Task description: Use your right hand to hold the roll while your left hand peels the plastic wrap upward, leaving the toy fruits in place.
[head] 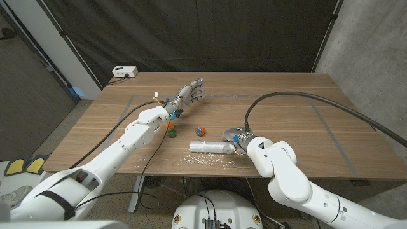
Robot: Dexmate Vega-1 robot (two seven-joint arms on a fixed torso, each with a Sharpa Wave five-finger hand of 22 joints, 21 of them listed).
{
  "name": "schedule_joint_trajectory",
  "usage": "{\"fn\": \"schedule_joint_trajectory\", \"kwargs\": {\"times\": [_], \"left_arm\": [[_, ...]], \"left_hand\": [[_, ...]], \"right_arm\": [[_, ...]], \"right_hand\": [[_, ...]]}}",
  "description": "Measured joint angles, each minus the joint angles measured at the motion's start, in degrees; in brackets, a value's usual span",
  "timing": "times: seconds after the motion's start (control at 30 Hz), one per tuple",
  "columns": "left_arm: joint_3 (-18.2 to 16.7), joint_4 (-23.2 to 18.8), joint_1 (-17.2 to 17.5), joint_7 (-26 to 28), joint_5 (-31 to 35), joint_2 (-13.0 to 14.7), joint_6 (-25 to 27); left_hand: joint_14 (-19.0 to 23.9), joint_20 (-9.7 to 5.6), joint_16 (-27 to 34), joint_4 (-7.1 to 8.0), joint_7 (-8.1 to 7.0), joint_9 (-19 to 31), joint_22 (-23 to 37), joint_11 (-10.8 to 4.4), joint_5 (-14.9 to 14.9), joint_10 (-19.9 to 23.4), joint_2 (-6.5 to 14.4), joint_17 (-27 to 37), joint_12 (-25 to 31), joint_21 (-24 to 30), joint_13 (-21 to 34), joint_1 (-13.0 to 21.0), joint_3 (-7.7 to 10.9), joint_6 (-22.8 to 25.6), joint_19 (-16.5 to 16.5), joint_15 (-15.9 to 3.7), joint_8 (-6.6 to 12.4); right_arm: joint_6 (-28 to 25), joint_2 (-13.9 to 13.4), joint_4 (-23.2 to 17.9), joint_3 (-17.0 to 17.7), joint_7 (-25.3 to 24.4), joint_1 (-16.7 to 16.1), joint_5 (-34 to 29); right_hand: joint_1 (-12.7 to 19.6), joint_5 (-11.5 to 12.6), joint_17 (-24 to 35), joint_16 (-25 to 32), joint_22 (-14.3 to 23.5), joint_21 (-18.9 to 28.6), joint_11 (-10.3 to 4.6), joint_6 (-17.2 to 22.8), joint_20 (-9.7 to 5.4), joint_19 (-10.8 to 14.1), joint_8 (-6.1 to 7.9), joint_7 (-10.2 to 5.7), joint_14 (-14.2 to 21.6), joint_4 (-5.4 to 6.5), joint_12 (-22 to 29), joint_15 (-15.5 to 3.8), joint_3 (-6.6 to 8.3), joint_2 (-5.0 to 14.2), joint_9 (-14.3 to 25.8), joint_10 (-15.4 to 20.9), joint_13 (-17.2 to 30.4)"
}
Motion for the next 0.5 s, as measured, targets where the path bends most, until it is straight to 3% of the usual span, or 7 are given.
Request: {"fn": "schedule_joint_trajectory", "kwargs": {"times": [0.3, 0.5], "left_arm": [[0.04, 0.23, -0.35, -0.44, 0.00, -0.02, 0.09], [0.06, 0.47, -0.54, -0.96, -0.18, -0.11, 0.23]], "left_hand": [[0.00, 0.00, 0.00, 0.00, 0.00, 0.00, 0.00, 0.00, 0.00, 0.00, 0.00, 0.00, 0.00, 0.00, 0.00, 0.00, 0.00, 0.00, 0.00, 0.00, 0.00], [0.64, 0.00, 0.00, 0.24, 0.00, 0.00, 0.00, 0.00, 0.00, 0.00, -0.01, 0.00, 0.00, 0.00, 0.00, -0.01, -0.24, 0.00, 0.00, 0.01, 0.00]], "right_arm": [[2.83, 2.83, 2.54, 2.07, -1.94, -3.41, -5.24], [3.99, 5.41, 5.49, 4.01, -4.18, -6.52, -7.90]], "right_hand": [[4.02, -0.29, 0.16, 0.76, 0.15, 0.91, -0.36, 1.33, -0.56, 1.83, 0.00, -0.37, 3.08, 0.33, 0.45, -0.03, -0.34, 0.09, 0.00, 1.89, 0.00], [11.43, -0.66, 1.45, 4.63, 1.50, 5.34, -2.73, 11.15, -3.25, 7.79, 2.03, -2.15, 14.96, 0.94, 3.06, -0.50, -2.91, 0.59, 0.00, 11.81, 0.00]]}}
